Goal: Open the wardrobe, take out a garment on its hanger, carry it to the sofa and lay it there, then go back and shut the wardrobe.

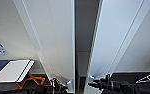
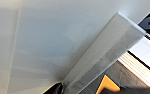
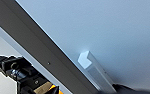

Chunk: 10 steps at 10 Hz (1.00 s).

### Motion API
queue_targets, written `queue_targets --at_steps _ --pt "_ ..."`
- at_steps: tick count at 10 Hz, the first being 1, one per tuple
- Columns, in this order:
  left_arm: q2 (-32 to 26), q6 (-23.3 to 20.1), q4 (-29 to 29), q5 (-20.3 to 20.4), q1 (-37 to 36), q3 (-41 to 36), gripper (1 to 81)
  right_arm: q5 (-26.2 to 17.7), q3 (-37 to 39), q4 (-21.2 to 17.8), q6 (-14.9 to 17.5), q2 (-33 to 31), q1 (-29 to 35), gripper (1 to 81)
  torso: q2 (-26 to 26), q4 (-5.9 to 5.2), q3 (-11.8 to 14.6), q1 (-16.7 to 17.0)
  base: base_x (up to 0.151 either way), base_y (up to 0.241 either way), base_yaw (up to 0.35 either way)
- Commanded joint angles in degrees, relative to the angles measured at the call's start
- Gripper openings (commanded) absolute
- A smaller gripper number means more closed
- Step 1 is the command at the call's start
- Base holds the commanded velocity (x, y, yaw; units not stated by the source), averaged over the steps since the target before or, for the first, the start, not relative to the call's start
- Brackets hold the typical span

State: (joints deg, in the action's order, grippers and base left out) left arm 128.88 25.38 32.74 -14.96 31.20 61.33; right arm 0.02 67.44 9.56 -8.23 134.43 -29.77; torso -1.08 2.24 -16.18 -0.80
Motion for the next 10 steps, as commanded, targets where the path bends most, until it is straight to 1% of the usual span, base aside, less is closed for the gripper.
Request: queue_targets --at_steps 1,2,4,5,7,8,9,10 --pt "1.30 0.11 -1.72 6.17 -4.69 -9.91 81.1 -6.70 -10.14 0.80 -1.79 1.40 2.91 81.1 0.00 0.00 0.00 0.00 0.000 0.000 0.000" --pt "1.39 0.11 -1.72 6.17 -4.69 -9.91 81.1 -6.88 -11.19 1.42 -2.05 0.44 2.82 81.1 0.00 0.00 0.00 0.00 0.000 0.000 0.000" --pt "1.12 0.11 -1.72 6.17 -4.69 -9.91 81.1 -6.97 -12.08 1.43 -2.41 -1.41 2.65 81.1 0.00 0.00 0.00 0.00 0.000 0.000 0.000" --pt "1.12 0.11 -1.72 6.17 -4.69 -9.91 81.1 -6.97 -12.17 1.43 -2.41 -1.77 2.56 81.1 0.00 0.00 2.86 0.00 0.000 0.000 0.000" --pt "1.12 0.20 -1.72 6.17 -4.69 -9.91 81.1 -6.97 -12.17 1.52 -2.41 -2.03 2.47 81.1 0.02 0.00 4.93 -0.02 0.000 0.000 0.000" --pt "1.12 0.20 -1.80 6.17 -4.69 -9.91 81.1 -6.97 -12.34 1.60 -2.15 -2.03 2.30 81.1 0.02 0.00 2.40 -0.04 0.000 0.000 0.000" --pt "1.04 0.20 -1.81 6.17 -4.69 -9.91 81.1 -6.70 -12.34 1.78 -1.97 -2.03 1.85 81.1 0.02 0.00 3.54 -0.04 0.000 0.000 0.000" --pt "0.95 0.20 -1.81 6.17 -4.60 -10.08 81.1 -6.79 -12.08 2.13 -1.88 -2.11 1.42 81.1 0.00 0.00 3.89 0.00 0.000 0.000 0.000"
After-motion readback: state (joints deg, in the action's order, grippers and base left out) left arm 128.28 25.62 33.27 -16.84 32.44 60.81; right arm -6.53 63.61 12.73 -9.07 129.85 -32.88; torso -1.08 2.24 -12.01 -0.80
